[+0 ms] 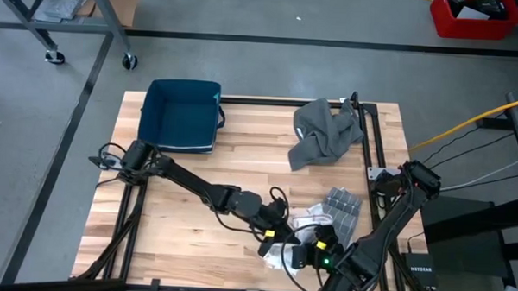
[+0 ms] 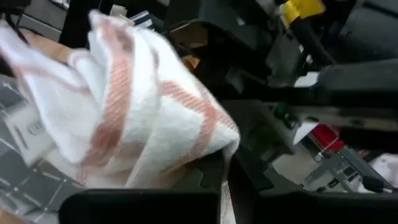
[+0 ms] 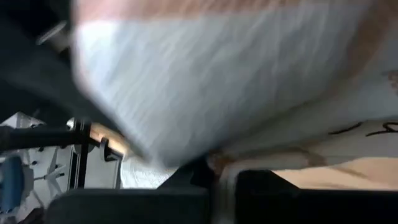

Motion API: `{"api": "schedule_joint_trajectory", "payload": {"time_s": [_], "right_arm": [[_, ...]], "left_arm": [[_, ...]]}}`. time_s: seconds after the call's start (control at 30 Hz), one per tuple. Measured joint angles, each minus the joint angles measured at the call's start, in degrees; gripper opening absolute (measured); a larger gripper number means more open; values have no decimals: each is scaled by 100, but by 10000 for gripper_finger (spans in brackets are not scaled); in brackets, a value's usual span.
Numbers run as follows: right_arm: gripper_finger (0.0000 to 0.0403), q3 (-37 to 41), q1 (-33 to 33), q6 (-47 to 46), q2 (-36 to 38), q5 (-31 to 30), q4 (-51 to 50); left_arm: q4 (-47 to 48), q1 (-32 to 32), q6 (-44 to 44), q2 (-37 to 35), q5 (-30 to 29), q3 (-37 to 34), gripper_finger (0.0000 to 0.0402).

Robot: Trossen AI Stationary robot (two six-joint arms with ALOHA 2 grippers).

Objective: Fold towel
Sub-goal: Stack the white towel on top of the gray patterned towel

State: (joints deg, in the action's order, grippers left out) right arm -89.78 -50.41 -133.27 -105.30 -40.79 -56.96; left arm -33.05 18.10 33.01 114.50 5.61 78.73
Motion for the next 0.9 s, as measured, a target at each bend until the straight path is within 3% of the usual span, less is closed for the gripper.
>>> {"api": "schedule_joint_trajectory", "payload": {"time_s": [0.17,0.5,0.73,0.9], "right_arm": [[21,0,17,1,4,12,-317],[23,0,-280,54,13,336,-1066],[23,2,-486,148,15,542,-1621],[23,4,-562,171,17,721,-1956]], "left_arm": [[22,-76,62,0,23,19,0],[255,-89,-29,-2,889,23,0],[199,-177,246,78,214,24,0],[45,-287,717,596,12,408,0]]}}
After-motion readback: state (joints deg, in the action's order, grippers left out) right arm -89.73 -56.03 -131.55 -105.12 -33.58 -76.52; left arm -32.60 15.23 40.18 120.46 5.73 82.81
